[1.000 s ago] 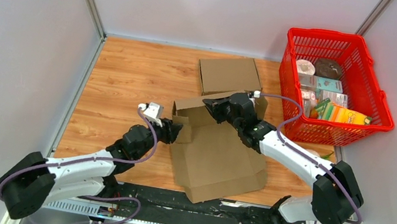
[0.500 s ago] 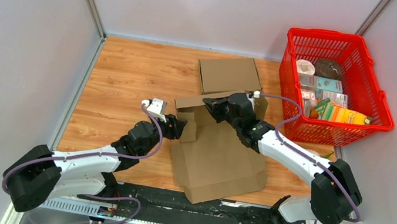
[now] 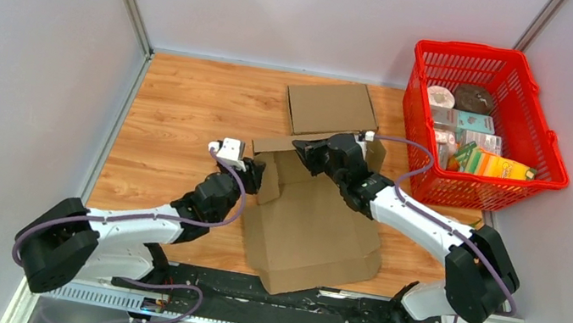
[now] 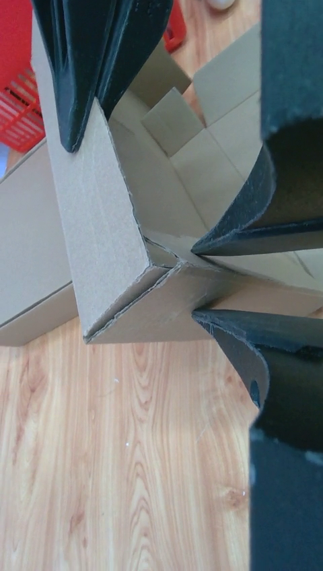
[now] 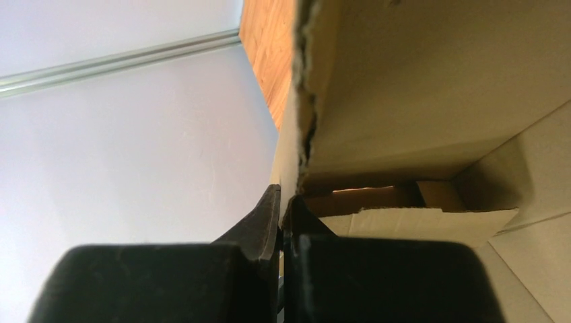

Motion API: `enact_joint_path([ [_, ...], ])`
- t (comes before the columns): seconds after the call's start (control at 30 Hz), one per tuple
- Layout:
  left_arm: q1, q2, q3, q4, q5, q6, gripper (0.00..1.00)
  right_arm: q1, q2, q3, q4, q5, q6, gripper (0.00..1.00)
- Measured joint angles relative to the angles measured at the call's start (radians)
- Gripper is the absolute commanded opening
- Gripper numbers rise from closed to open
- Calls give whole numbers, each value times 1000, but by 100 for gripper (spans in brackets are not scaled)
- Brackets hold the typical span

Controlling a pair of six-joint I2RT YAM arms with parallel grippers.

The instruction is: Fold the paper box

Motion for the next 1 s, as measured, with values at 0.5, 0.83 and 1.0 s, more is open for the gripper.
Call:
enact_joint_path([
  [0.5, -140, 111, 117, -86, -291, 140, 53, -4, -10, 0, -4, -1, 16, 0],
  [0.83, -141, 63, 39, -89, -207, 30, 64, -4, -54, -8, -51, -38, 15, 0],
  [1.0, -138, 92, 29, -80, -220, -9, 13, -4, -54, -17, -42, -59, 31, 0],
])
